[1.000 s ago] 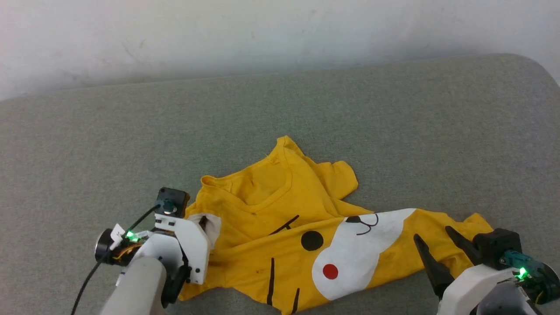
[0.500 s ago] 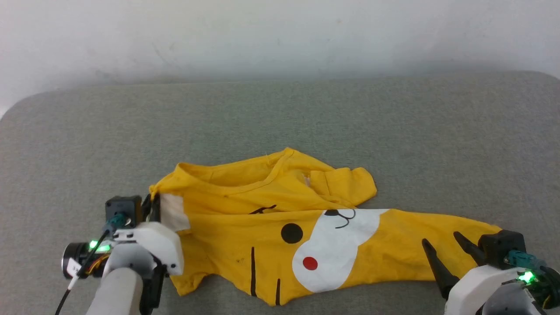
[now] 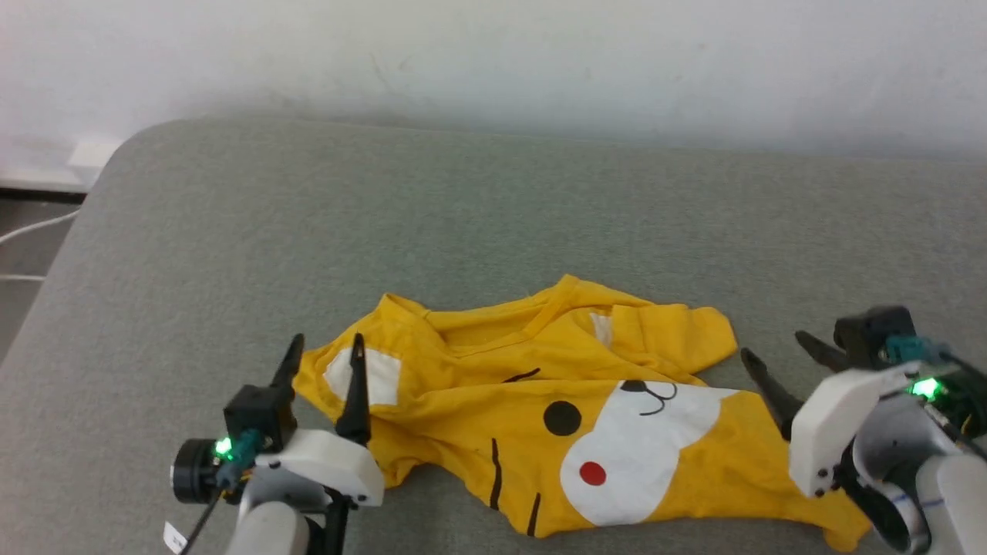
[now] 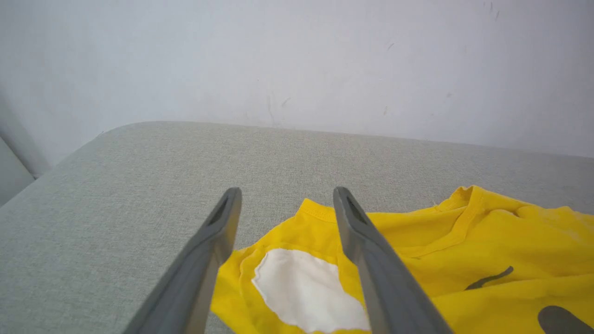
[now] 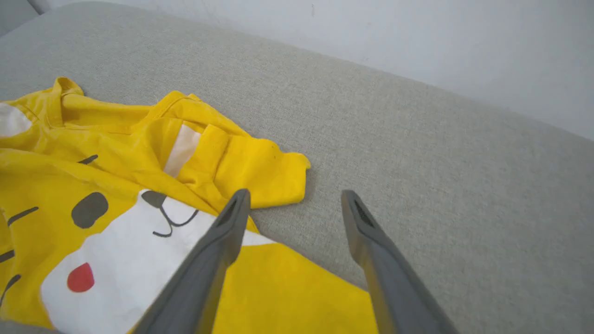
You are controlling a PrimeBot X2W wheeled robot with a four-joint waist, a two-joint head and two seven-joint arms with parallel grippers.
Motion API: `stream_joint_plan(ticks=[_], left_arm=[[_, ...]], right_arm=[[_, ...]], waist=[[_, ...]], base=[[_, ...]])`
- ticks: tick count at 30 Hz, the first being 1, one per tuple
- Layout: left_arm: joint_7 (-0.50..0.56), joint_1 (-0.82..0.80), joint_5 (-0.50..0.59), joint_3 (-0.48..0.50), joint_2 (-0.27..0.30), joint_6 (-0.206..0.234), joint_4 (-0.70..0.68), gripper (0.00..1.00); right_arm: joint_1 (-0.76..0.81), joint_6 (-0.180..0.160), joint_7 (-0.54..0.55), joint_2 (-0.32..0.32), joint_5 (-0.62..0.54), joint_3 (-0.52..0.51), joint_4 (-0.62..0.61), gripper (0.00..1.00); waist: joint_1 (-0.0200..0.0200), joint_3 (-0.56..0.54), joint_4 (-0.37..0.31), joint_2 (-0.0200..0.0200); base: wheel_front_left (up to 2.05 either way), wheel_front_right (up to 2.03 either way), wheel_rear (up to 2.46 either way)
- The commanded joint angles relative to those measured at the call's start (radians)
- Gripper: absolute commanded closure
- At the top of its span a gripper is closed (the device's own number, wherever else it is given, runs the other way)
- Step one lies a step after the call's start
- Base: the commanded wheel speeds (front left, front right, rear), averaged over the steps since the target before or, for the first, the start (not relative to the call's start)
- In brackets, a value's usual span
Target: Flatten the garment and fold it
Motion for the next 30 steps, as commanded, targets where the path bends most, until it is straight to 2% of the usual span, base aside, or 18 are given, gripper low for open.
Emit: stream_joint_plan(ticks=[1, 6, 14, 15, 16, 23, 30], left_arm=[[-0.019, 0.029, 0.005, -0.016, -0.012, -0.008, -0.022, 0.00], [-0.037, 0.070, 0.002, -0.041, -0.034, -0.025, -0.067, 0.00], [-0.040, 0.093, 0.007, -0.072, -0.051, -0.021, -0.070, 0.00], [-0.041, 0.094, 0.006, -0.073, -0.052, -0.021, -0.068, 0.00], [-0.041, 0.095, 0.005, -0.074, -0.052, -0.021, -0.066, 0.00], [-0.041, 0.106, -0.005, -0.064, -0.044, -0.013, -0.047, 0.00], [-0.034, 0.111, -0.014, -0.063, -0.036, -0.010, -0.044, 0.00]], right_arm=[[-0.054, -0.002, 0.028, -0.010, 0.014, 0.013, 0.046, 0.00], [-0.176, -0.002, 0.143, -0.020, 0.052, 0.028, 0.248, 0.00], [-0.285, -0.002, 0.118, -0.026, 0.017, 0.047, 0.493, 0.00], [-0.289, -0.002, 0.115, -0.027, 0.016, 0.061, 0.516, 0.40], [-0.292, -0.002, 0.107, -0.031, 0.012, 0.077, 0.533, 1.00], [-0.315, -0.002, -0.045, -0.081, -0.045, 0.081, 0.591, 1.00], [-0.288, -0.002, -0.155, -0.163, -0.064, -0.004, 0.523, 1.00]], waist=[[0.0000, 0.015, 0.065, 0.0000], [0.0000, 0.031, 0.131, 0.0000], [0.0000, 0.040, 0.197, 0.0000], [0.0000, 0.040, 0.200, 0.0000], [0.0000, 0.040, 0.200, 0.0000], [0.0000, 0.006, 0.150, 0.0000], [0.0000, -0.028, 0.058, 0.0000]], base=[[0.00, 0.00, 0.00], [0.00, 0.00, 0.00], [0.00, 0.00, 0.00], [0.00, 0.00, 0.00], [0.00, 0.00, 0.00], [0.00, 0.00, 0.00], [0.00, 0.00, 0.00]])
